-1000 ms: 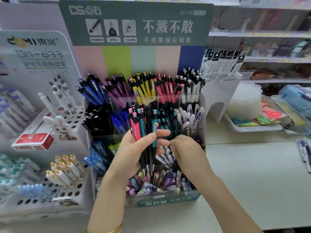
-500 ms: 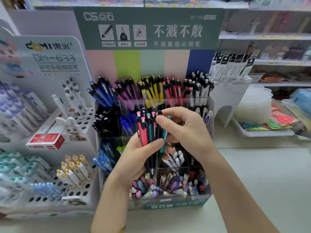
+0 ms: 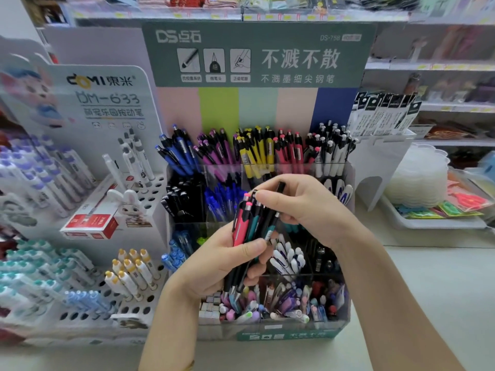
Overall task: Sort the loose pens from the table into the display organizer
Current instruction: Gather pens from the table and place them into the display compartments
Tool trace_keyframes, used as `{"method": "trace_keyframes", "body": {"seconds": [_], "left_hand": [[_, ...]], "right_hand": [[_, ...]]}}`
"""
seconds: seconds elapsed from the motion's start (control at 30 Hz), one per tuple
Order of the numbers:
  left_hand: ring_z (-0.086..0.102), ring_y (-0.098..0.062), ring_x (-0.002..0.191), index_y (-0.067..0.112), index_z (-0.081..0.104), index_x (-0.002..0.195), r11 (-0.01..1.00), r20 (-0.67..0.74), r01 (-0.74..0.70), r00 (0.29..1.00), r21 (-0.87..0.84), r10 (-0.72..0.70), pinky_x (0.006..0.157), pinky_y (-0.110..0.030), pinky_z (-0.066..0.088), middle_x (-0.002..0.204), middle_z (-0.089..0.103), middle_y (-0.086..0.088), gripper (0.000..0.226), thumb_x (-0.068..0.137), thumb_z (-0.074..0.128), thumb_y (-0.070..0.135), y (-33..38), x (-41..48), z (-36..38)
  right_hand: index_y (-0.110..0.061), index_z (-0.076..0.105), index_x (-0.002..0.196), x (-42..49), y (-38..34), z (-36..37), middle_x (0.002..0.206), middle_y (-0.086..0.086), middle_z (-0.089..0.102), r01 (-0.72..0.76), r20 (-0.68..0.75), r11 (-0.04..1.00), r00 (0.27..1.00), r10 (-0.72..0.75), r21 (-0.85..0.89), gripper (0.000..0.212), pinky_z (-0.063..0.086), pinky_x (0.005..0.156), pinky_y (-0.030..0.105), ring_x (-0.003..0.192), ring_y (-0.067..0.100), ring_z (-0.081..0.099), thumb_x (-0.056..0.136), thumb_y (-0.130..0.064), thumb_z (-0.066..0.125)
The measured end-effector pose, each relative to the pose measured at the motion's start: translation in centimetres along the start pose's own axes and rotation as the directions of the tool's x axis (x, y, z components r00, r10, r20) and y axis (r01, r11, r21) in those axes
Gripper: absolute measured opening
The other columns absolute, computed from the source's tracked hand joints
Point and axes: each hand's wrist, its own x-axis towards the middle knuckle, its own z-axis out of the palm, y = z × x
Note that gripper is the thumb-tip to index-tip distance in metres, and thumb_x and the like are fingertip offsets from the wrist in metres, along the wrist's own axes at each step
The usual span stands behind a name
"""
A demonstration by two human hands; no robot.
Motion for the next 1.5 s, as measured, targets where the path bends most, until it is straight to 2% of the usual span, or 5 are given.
{"method": "trace_keyframes", "body": {"seconds": [0.5,0.8,0.97,1.2,1.5], "left_hand": [[0.045,-0.012,0.052,-0.009,0.043,0.12,0.994,-0.151,0.094,0.985,0.056,-0.085,0.044,-0.02,0.038,0.073,0.053,-0.004,0.042,0.09,0.06,0.016,0.5,-3.5,-2.5],[0.041,-0.011,0.052,-0.002,0.046,0.121,0.994,-0.211,0.111,0.972,0.021,-0.104,0.045,-0.021,0.033,0.072,0.05,-0.003,0.045,0.085,0.065,0.019,0.5,-6.6,-3.8],[0.037,-0.01,0.05,-0.003,0.048,0.12,0.998,-0.39,0.067,0.919,0.01,-0.058,0.043,-0.02,0.034,0.071,0.04,-0.006,0.045,0.082,0.067,0.012,-0.1,-8.3,-4.9],[0.041,-0.009,0.05,0.004,0.053,0.123,0.992,-0.386,-0.098,0.92,-0.074,0.062,0.044,-0.02,0.037,0.081,0.06,-0.007,0.043,0.082,0.064,0.008,-0.4,-8.6,-4.9],[0.049,-0.013,0.064,0.002,0.042,0.138,0.945,-0.313,-0.233,0.937,-0.229,0.156,0.056,-0.026,0.046,0.085,0.061,-0.013,0.064,0.076,0.06,0.003,-0.7,-9.1,-5.5]], "right_hand": [[-0.022,0.067,0.071,3.1,0.1,2.2,0.068,0.007,0.048,0.088,-0.242,0.953,0.97,-0.016,0.291,0.016,0.022,0.038,0.018,0.041,0.01,0.033,0.087,-0.02,0.066],[-0.011,0.059,0.086,4.3,-0.6,4.4,0.064,0.006,0.056,0.117,-0.172,0.975,0.981,-0.084,0.19,0.007,0.037,0.039,0.023,0.042,0.016,0.046,0.09,-0.013,0.064],[-0.018,0.055,0.088,4.1,-1.5,4.9,0.064,-0.002,0.056,0.363,-0.481,0.932,0.819,-0.312,0.015,0.008,0.044,0.042,0.026,0.043,0.011,0.051,0.094,-0.015,0.06],[-0.022,0.051,0.089,4.8,-0.7,8.6,0.072,-0.005,0.056,0.422,-0.425,0.799,0.686,-0.59,-0.427,0.011,0.048,0.06,0.028,0.062,0.02,0.058,0.092,-0.019,0.061],[-0.009,0.059,0.096,6.9,1.5,11.8,0.084,-0.001,0.059,0.281,-0.215,0.752,0.847,-0.486,-0.596,0.011,0.045,0.068,0.031,0.075,0.017,0.055,0.091,-0.017,0.063]]}}
